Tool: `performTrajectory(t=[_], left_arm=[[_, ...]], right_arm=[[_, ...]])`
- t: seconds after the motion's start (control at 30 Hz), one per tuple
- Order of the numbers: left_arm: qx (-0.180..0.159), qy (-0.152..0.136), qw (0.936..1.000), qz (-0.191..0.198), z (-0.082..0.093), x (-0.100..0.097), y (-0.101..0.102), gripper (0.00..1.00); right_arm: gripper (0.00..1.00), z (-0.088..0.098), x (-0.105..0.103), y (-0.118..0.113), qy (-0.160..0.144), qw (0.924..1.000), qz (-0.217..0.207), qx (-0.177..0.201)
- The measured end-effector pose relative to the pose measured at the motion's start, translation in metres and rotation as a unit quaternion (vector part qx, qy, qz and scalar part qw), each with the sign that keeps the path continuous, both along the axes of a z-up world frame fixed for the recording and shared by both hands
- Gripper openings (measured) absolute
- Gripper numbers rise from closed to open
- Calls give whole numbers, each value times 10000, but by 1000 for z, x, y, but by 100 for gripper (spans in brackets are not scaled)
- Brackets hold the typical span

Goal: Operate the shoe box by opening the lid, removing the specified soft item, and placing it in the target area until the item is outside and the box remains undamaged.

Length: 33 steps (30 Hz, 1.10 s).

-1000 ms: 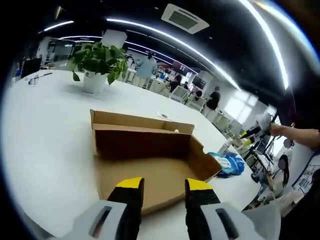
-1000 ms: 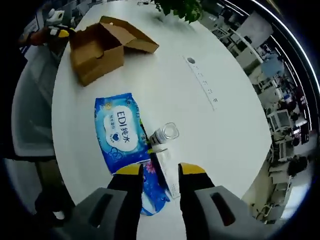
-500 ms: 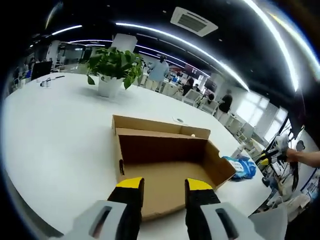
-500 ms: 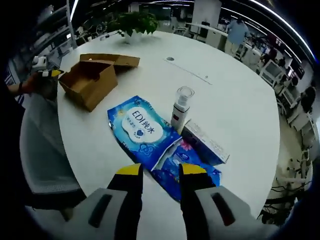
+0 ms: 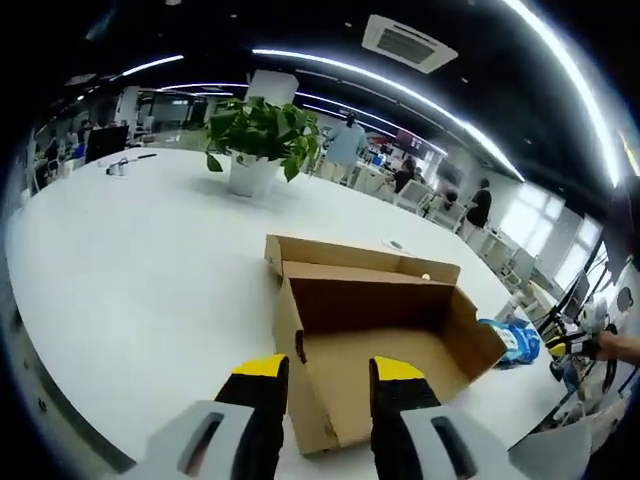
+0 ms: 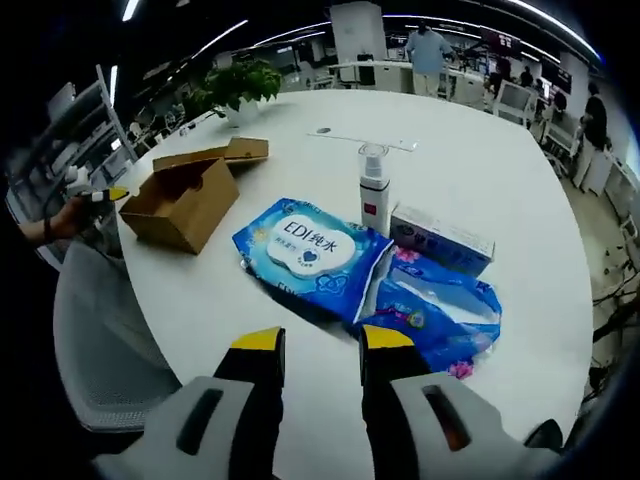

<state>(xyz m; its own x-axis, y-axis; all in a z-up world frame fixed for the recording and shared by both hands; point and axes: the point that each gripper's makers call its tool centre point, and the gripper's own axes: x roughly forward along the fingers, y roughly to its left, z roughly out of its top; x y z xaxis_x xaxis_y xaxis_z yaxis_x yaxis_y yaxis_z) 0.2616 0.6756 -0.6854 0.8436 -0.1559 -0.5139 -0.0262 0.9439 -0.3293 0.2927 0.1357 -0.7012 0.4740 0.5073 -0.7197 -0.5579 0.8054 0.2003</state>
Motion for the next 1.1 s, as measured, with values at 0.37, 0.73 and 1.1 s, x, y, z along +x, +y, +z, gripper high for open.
performTrajectory(t=[0.37,0.73,1.1], left_arm=[[141,338,9993,-86,-17,12,-1,31],[527,616,9962,-326,-34,26,-3,22],[1078,592,9869,-1043,-36,40,-10,17]], right_arm=[[28,-7,-17,9,63,9990,-229,380],[27,-6,-34,13,10,9969,-492,619],[26,-6,-52,13,23,9942,-740,781]])
